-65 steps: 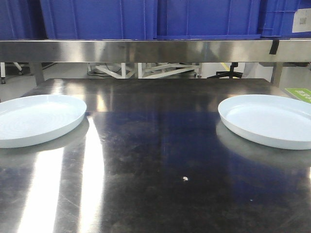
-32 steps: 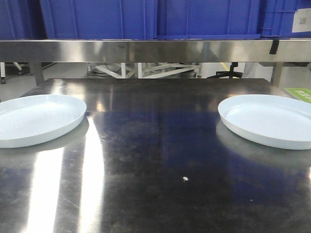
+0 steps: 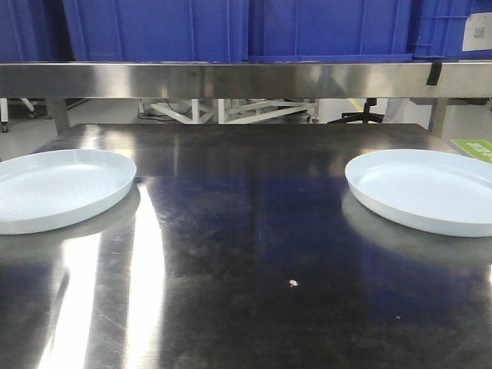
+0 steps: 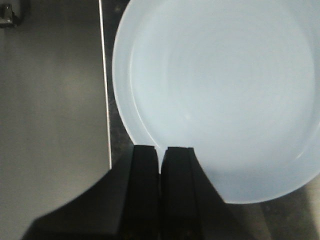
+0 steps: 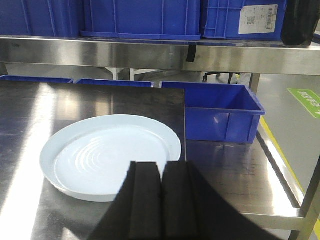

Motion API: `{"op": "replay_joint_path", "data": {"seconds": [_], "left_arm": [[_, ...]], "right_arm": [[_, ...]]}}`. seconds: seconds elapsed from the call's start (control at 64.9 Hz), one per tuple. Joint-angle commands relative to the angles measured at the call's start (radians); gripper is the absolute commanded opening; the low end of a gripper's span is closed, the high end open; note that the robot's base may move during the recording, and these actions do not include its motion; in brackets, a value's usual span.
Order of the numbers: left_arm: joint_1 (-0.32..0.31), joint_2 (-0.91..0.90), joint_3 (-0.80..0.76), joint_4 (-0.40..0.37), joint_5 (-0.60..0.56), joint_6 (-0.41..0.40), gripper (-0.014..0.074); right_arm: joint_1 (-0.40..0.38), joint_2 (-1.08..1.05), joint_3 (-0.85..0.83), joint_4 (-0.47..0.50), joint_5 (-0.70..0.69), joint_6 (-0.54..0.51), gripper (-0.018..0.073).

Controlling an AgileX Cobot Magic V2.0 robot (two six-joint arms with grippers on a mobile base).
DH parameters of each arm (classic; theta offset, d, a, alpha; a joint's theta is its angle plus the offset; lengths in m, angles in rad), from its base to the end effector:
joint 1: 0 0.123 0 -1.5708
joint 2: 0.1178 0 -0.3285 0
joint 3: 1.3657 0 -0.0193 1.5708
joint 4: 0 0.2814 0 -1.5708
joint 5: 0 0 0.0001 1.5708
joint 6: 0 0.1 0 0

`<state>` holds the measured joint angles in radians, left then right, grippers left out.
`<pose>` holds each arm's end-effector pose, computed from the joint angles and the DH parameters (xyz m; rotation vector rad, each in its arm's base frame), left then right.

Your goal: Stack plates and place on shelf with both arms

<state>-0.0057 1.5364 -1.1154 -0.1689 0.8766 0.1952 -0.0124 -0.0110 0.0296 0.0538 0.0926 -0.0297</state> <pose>0.3350 -0.0148 0.2838 0.1608 2.7607 -0.1585 0.0528 -0.0002 0.1941 0.0250 1.5944 0.0129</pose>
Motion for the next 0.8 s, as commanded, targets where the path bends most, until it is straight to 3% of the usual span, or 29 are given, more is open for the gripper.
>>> {"op": "replay_joint_path", "data": {"seconds": [0.0,0.154,0.247,0.786], "left_arm": [[0.020,0.023,-0.099,-0.027,0.021,-0.009,0.0161],[0.052,0.116,-0.199,-0.027,0.067,-0.009,0.0353],[0.061,0.172,-0.257,-0.022,0.103,-0.009,0.0414],[0.058,0.332,-0.345,-0.022,0.152,-0.009,0.0398]], "right_arm": [[0.000,-0.018,0.000,-0.006,-0.093,-0.001,0.0054],[0.000,-0.018,0.000,-0.006,-0.093,-0.001,0.0054],[0.000,-0.018,0.000,-0.006,-0.093,-0.001,0.0054],[0.000,-0.018,0.000,-0.006,-0.093,-0.001,0.0054]]}}
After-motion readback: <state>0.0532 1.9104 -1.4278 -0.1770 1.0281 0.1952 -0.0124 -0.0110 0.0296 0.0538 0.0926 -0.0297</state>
